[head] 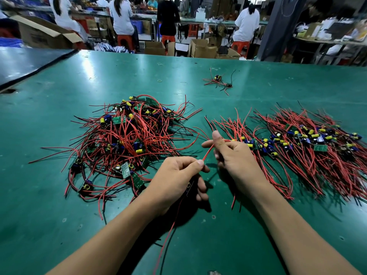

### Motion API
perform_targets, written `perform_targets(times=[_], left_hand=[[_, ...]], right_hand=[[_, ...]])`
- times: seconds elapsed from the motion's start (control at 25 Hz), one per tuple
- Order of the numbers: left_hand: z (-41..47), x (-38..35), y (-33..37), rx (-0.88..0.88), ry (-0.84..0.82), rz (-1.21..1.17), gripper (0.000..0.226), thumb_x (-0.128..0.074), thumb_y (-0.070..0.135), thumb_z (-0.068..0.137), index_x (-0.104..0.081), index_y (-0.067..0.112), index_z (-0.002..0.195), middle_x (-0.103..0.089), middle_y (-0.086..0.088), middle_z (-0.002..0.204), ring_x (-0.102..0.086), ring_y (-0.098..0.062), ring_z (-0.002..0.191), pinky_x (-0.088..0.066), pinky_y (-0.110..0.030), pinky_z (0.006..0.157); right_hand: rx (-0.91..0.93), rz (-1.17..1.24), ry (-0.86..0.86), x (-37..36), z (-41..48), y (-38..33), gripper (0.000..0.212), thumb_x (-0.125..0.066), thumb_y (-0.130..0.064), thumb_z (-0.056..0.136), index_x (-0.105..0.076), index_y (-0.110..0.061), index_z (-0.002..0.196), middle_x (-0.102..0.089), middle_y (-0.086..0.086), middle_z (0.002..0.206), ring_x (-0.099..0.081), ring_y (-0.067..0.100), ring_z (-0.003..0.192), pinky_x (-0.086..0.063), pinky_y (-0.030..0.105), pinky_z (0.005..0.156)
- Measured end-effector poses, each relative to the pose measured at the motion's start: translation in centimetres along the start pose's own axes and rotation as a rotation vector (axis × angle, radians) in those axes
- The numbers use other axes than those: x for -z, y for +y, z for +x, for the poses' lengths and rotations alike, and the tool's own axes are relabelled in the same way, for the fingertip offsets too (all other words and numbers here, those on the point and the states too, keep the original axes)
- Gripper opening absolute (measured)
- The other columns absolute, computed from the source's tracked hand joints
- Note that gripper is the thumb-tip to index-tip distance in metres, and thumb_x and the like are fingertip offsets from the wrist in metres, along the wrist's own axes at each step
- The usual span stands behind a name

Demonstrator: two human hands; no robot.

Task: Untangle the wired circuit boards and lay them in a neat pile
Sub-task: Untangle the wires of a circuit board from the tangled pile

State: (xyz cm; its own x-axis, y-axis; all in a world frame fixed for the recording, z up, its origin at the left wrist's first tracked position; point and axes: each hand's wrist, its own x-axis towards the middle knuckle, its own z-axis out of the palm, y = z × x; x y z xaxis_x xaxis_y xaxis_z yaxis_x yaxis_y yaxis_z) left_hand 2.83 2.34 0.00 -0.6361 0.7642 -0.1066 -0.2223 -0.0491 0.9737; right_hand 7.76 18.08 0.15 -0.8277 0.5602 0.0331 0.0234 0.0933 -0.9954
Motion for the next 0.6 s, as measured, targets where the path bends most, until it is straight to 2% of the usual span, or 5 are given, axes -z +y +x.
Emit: perform_targets(times=[0.12, 0.2, 0.24, 0.44, 0.6], left_hand=[[0.2, -0.1, 0.0, -0.005, 0.021, -0.038, 0.018, -0.050, 0.015, 0.101, -0.060, 0.001, 0.099, -0.059, -0.014, 0.055, -0.062, -0.027, 0.045, -0.048, -0.026, 0.044], [0.2, 0.0, 0.0, -0.007, 0.026, -0.051, 0.016, -0.049, 0.012, 0.100, -0.058, -0.001, 0.099, -0.060, -0.015, 0.056, -0.062, -0.027, 0.045, -0.049, -0.026, 0.044], [0.2, -0.1, 0.0, -0.011, 0.031, -0.053, 0.017, -0.049, 0.010, 0.100, -0.058, -0.004, 0.099, -0.060, -0.015, 0.058, -0.062, -0.026, 0.046, -0.049, -0.026, 0.044], [0.3, -0.1, -0.1, -0.041, 0.065, -0.028, 0.016, -0.054, 0.007, 0.097, -0.064, -0.004, 0.090, -0.061, -0.013, 0.060, -0.059, -0.024, 0.045, -0.050, -0.026, 0.044], [0.2, 0.0, -0.2, -0.034, 0.045, -0.013, 0.016, -0.056, 0.007, 0.096, -0.064, -0.003, 0.087, -0.060, -0.014, 0.059, -0.058, -0.023, 0.043, -0.048, -0.025, 0.042]], right_hand=[[-0.138, 0.188, -0.228, -0.6, -0.7, -0.1, 0.044, -0.068, -0.050, 0.085, -0.077, -0.008, 0.095, -0.052, 0.001, 0.054, -0.042, 0.011, 0.037, -0.035, 0.016, 0.040], [-0.199, 0.299, -0.362, -1.2, -1.2, 0.0, 0.037, -0.071, -0.036, 0.088, -0.072, -0.001, 0.101, -0.059, 0.012, 0.058, -0.052, 0.021, 0.038, -0.046, 0.025, 0.043], [-0.217, 0.322, -0.373, -1.3, -1.3, 0.1, 0.036, -0.072, -0.032, 0.089, -0.070, 0.000, 0.104, -0.058, 0.014, 0.059, -0.051, 0.022, 0.038, -0.047, 0.028, 0.044], [-0.222, 0.263, -0.233, -1.2, -1.0, 0.0, 0.025, -0.070, -0.025, 0.092, -0.074, -0.001, 0.098, -0.058, 0.015, 0.058, -0.053, 0.021, 0.043, -0.046, 0.025, 0.047], [-0.097, 0.040, -0.066, -0.7, -0.5, 0.4, 0.020, -0.067, -0.026, 0.096, -0.076, -0.008, 0.093, -0.056, -0.008, 0.046, -0.046, 0.006, 0.037, -0.036, 0.014, 0.041]])
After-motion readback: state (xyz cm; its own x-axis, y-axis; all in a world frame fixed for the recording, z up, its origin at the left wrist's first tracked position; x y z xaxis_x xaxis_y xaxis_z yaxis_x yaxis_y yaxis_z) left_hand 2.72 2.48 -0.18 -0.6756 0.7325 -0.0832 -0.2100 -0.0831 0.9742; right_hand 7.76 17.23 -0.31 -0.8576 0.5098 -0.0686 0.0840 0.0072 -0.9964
